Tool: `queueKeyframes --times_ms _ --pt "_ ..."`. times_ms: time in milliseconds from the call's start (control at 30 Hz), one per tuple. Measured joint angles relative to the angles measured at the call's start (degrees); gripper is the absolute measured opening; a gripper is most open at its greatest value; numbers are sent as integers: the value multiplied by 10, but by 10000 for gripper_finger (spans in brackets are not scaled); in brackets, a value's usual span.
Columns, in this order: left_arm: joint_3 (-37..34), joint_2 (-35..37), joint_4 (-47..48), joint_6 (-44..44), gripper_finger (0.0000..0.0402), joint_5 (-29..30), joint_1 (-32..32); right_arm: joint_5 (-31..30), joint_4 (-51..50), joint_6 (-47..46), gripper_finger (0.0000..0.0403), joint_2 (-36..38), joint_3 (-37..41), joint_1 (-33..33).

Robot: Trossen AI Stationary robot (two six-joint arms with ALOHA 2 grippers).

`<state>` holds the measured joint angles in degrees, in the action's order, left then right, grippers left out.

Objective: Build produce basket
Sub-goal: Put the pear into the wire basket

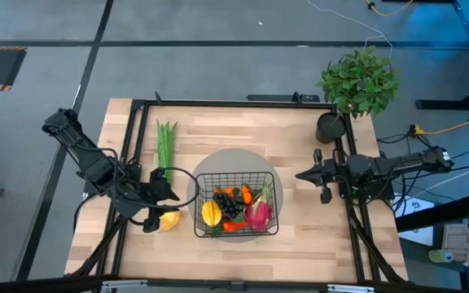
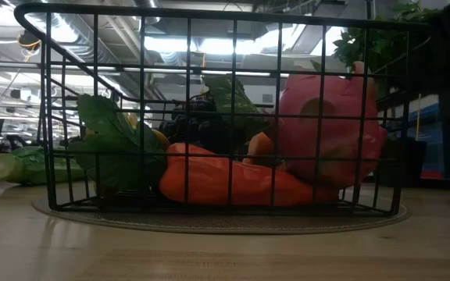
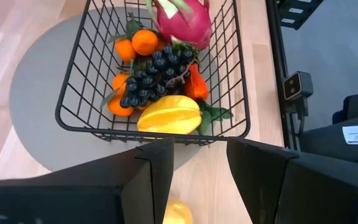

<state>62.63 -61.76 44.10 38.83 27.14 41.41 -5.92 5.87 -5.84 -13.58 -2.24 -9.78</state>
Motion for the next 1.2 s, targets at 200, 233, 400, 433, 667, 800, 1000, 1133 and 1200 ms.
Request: queueKeyframes --times_ms 200,233,400,433,667,800,1000,1133,1200 --pt "0 0 0 0 138 0 0 0 -57 16 1 44 -25 0" --pt "0 0 0 0 138 0 0 0 -65 16 1 51 -25 0" --pt "0 0 0 0 138 0 0 -16 -66 -31 1 65 -24 0" --pt "0 0 0 0 138 0 0 -21 -67 -44 2 66 -24 0" --pt "0 0 0 0 138 0 0 -25 -68 -59 5 65 -24 0" --pt "0 0 0 0 138 2 0 -25 -70 -58 5 65 -24 0" --pt "0 0 0 -18 138 16 0 -25 -70 -58 5 66 -23 0" --pt "0 0 0 -19 138 25 0 -25 -72 -57 5 67 -23 0" --pt "0 0 0 -19 138 25 0 -25 -60 -57 5 73 -22 0"
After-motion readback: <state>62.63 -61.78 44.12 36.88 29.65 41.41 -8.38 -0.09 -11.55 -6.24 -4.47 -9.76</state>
